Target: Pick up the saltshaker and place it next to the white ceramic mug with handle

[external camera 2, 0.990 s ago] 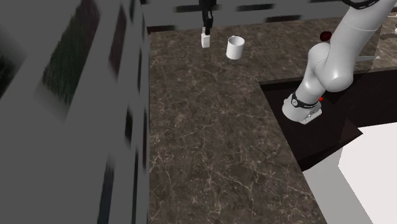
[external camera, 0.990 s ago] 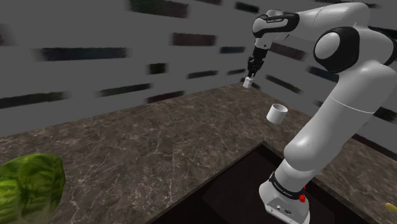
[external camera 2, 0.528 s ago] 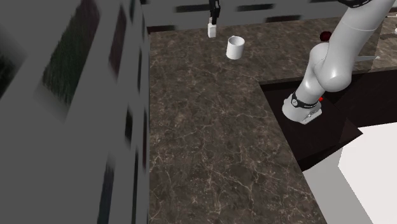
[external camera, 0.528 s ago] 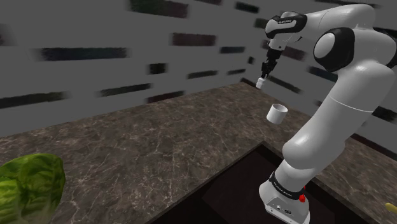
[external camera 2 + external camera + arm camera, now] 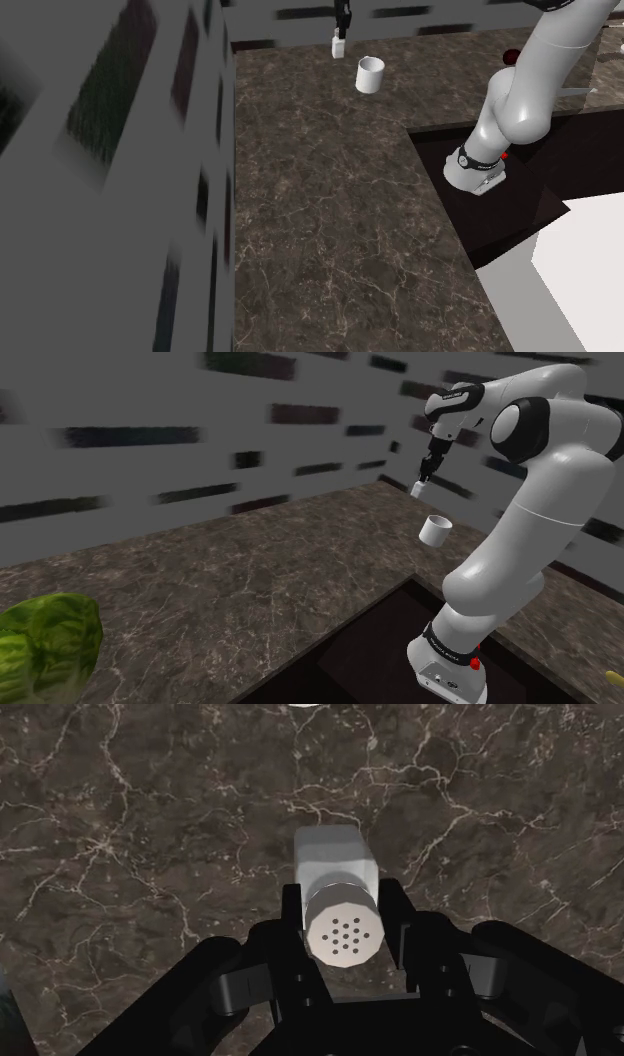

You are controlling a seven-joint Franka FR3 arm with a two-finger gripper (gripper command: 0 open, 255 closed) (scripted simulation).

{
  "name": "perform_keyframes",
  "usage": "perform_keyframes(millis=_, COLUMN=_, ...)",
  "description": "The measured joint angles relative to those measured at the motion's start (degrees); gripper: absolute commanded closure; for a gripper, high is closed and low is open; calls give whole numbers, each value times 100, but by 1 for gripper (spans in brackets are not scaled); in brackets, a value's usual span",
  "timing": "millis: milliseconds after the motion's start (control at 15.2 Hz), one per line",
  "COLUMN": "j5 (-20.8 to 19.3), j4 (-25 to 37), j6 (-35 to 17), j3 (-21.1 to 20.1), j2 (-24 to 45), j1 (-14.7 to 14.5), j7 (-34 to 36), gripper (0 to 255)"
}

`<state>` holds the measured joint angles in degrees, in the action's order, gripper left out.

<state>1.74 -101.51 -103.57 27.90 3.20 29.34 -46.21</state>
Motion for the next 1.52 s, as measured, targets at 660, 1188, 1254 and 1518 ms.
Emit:
perform_keyframes(millis=660, j5=63, j4=-636, j6=-733, j3=3, j2=112, j1=13, j7=-59, gripper=255)
perform_keyframes(millis=1188, j5=175, j4=-1042, j6=-1313, j3=-9, j2=310, j1=25, j7=-126, gripper=255)
perform_keyframes(millis=1254, j5=201, j4=-1081, j6=-1387, j3=-8, j2=351, j1=35, j7=-151, gripper=255)
perform_keyframes(millis=1518, j5=268, j4=-1259, j6=-1662, j3=-16, j2=463, j1=48, j7=-200, gripper=255)
